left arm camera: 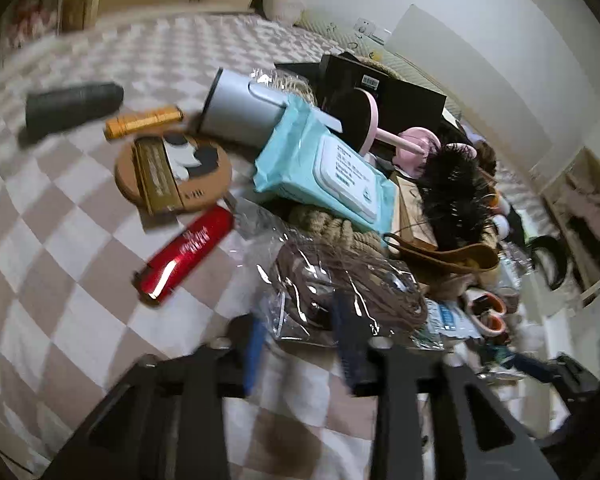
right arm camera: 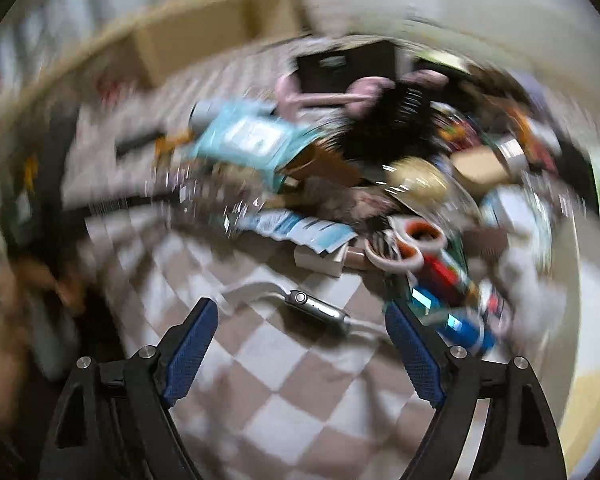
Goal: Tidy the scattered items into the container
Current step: 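Close the right gripper on the white smartwatch while the left gripper approaches the bagged brown cord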
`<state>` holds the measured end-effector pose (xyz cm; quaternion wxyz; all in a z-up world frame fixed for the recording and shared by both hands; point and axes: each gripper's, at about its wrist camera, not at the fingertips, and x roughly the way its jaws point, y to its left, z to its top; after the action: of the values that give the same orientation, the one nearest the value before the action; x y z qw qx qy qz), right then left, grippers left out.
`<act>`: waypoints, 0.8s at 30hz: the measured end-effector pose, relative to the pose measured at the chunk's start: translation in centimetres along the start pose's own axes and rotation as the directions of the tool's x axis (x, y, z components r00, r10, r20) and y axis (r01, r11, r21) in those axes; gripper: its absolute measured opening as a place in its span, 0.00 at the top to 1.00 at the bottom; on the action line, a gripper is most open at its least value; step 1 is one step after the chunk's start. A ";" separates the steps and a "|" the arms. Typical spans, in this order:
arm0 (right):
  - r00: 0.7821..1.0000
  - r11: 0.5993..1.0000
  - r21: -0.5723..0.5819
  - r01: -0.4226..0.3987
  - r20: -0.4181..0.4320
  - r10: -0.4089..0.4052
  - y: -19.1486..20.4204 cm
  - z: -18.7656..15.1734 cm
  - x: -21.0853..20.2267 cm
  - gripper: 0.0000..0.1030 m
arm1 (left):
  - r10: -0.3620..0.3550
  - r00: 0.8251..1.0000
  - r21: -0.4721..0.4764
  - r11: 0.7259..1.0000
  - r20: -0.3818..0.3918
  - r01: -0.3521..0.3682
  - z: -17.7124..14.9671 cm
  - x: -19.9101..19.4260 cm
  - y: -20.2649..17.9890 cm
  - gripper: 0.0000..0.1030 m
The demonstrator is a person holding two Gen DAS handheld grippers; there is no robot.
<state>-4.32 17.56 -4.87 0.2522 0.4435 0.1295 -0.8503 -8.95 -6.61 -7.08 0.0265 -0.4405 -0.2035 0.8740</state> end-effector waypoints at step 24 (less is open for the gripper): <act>0.901 0.807 0.509 -0.299 -0.127 0.414 -4.4 -1.8 3.7 0.78 | -0.060 0.997 -0.033 0.998 -0.058 0.058 -1.3 0.1 -0.2 0.40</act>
<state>-7.25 20.93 -9.02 0.2742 0.6043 -0.1418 -0.7346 -7.99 -5.98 -7.81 0.0513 -0.4603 -0.2291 0.8562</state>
